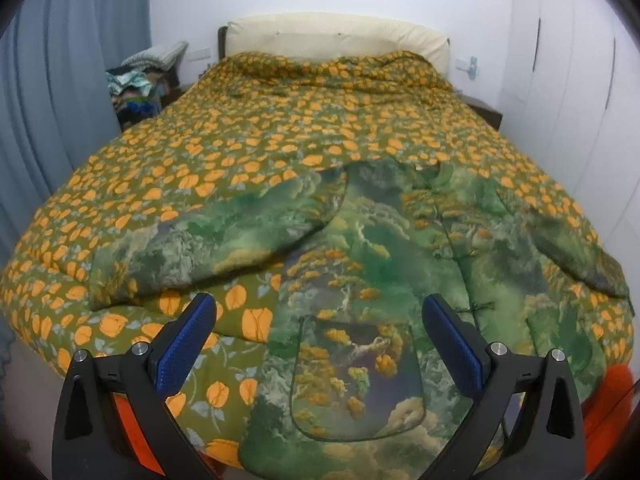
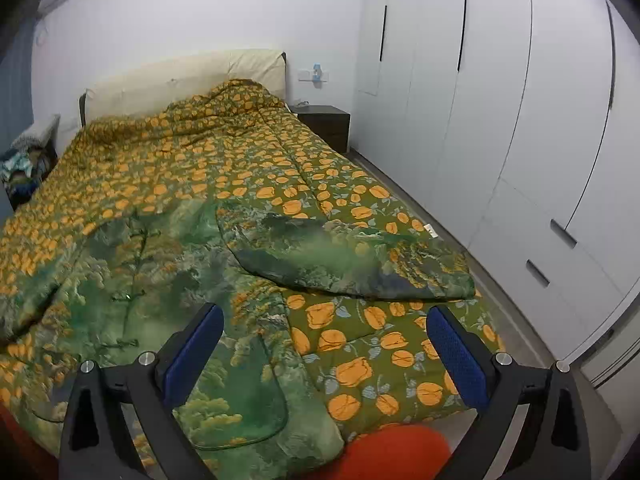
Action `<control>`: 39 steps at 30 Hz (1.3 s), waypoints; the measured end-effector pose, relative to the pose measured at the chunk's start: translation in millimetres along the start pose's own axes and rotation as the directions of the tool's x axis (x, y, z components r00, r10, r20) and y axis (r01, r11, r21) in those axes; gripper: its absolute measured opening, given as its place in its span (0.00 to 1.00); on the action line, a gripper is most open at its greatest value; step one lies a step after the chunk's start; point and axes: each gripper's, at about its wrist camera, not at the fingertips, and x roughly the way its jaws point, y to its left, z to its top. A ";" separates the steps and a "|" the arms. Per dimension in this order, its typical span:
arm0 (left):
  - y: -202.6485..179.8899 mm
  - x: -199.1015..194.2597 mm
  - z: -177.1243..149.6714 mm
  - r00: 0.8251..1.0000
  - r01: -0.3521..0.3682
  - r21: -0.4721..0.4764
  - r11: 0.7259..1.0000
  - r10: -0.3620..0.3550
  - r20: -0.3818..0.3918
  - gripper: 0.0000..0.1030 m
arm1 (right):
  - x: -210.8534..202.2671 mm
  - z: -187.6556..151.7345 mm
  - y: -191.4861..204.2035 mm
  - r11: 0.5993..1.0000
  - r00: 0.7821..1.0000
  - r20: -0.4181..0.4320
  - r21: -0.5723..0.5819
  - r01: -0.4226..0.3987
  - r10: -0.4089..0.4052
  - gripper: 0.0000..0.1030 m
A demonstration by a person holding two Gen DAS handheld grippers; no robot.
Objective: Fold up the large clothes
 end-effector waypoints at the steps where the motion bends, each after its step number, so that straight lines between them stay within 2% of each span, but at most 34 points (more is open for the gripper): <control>1: -0.5 0.4 -0.2 1.000 -0.005 0.001 1.000 0.005 -0.002 0.99 | 0.7 -0.5 0.4 1.000 1.000 -0.001 -0.006 0.004 -0.004 0.97; 7: -0.2 8.2 -9.2 0.998 -0.060 0.006 0.998 0.060 -0.005 1.00 | 4.1 -2.9 -2.6 1.000 1.000 -0.011 -0.004 0.007 -0.007 0.97; 11: 1.6 18.4 -20.5 0.996 -0.088 0.003 0.996 0.088 -0.024 1.00 | 8.7 -10.6 -3.2 1.000 1.000 -0.004 0.009 -0.025 0.025 0.97; 14: 0.2 25.0 -27.1 0.995 -0.077 0.005 0.997 0.078 -0.057 1.00 | 15.7 -17.4 -1.6 0.997 0.997 -0.024 0.025 -0.074 0.075 0.97; 22: -11.2 21.2 -27.6 0.997 -0.074 0.038 0.997 0.075 -0.032 1.00 | 22.5 -28.8 7.9 0.992 0.991 -0.044 0.017 -0.124 0.124 0.97; 36: -14.9 26.3 -30.6 0.994 -0.090 0.060 0.994 0.093 -0.050 1.00 | 37.3 -41.4 2.8 0.989 0.987 -0.076 0.054 -0.136 0.139 0.97; 39: -16.3 27.2 -31.1 0.994 -0.095 0.069 0.993 0.098 -0.053 1.00 | 43.1 -40.6 -4.6 0.981 0.982 -0.070 0.089 -0.170 0.176 0.97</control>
